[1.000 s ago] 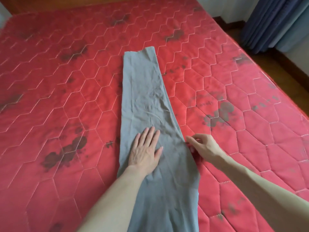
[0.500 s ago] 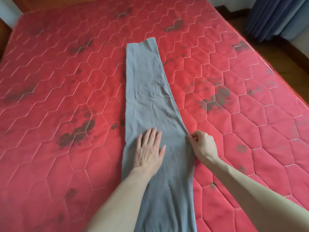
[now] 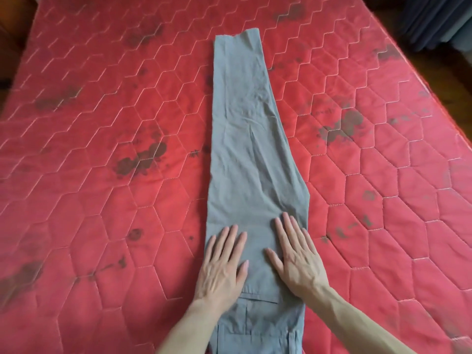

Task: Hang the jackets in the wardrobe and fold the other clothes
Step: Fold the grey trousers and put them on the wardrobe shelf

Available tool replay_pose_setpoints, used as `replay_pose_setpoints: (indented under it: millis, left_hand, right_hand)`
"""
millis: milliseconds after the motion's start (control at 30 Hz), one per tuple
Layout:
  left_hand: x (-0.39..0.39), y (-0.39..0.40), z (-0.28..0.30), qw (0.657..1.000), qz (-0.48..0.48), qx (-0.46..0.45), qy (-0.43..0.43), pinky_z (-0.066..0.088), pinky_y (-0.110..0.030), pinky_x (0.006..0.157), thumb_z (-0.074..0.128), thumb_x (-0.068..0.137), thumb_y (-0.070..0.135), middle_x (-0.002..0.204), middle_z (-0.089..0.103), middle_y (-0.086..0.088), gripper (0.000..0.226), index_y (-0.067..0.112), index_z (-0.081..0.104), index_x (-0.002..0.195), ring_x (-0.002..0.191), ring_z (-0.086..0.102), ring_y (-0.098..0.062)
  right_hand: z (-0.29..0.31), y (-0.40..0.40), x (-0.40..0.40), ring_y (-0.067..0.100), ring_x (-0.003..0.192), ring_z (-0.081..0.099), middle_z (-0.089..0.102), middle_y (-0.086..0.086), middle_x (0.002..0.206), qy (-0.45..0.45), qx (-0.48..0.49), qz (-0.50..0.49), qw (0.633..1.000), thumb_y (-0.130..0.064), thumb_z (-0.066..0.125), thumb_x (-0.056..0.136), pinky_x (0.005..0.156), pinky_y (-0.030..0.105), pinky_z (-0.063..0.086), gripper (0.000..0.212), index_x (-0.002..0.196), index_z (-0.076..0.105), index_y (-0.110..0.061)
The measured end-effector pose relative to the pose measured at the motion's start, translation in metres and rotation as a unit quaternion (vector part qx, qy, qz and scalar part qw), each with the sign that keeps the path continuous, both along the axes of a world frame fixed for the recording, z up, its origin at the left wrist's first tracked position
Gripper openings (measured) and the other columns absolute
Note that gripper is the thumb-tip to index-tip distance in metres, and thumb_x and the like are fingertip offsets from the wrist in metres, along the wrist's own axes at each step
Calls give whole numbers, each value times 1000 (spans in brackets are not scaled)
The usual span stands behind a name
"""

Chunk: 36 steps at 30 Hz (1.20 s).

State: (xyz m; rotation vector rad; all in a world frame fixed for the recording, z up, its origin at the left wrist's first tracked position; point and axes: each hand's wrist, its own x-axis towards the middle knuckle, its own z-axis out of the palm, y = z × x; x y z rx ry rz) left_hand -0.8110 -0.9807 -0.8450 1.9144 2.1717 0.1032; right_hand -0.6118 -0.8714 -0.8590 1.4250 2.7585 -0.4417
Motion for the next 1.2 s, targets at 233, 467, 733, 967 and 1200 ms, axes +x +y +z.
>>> replay_pose_setpoints:
  millis: [233, 467, 733, 967, 1200]
  left_hand:
    - [-41, -52, 5, 987, -157, 9, 34, 20, -44, 124, 41, 105, 28, 174, 10, -7, 67, 12, 17, 166, 161, 9, -24]
    - [-71, -61, 13, 947, -286, 30, 141, 25, -49, 126, 26, 88, -2, 172, 16, -13, 77, 6, 21, 164, 159, 17, -30]
    - [-76, -42, 22, 919, -368, -23, 142, 14, -50, 129, 67, 73, 28, 173, 7, -15, 112, 13, 7, 167, 160, 9, -36]
    - [-59, -55, 27, 937, -321, -51, 130, 24, -58, 124, 58, 72, 7, 173, 4, -19, 111, 23, 3, 167, 158, 6, -44]
    - [-45, -69, 50, 952, -283, -111, 38, 43, -42, 116, 77, 54, -9, 164, 39, -6, 124, 27, 29, 164, 151, 37, -31]
  right_hand:
    - [11, -7, 20, 25, 158, 23, 20, 3, 172, -3, 102, 175, 979, -41, 39, 107, 126, 47, 20, 62, 165, 26, -23]
    - [15, -25, 77, 23, 159, 17, 18, 9, 173, -21, 71, 361, 930, -6, 39, 89, 123, 41, 25, 80, 166, 20, -14]
    - [30, -23, 81, 27, 159, 21, 19, 10, 172, -40, 19, 396, 917, -44, 64, 83, 125, 43, 30, 95, 166, 22, -27]
    - [30, -34, 69, 22, 155, 31, 31, 1, 169, -5, 19, 358, 933, -35, 48, 102, 117, 40, 35, 61, 161, 34, -33]
    - [61, -52, 86, 5, 151, 36, 44, -13, 161, 88, -82, 273, 954, -27, 50, 106, 119, 32, 34, 51, 156, 43, -30]
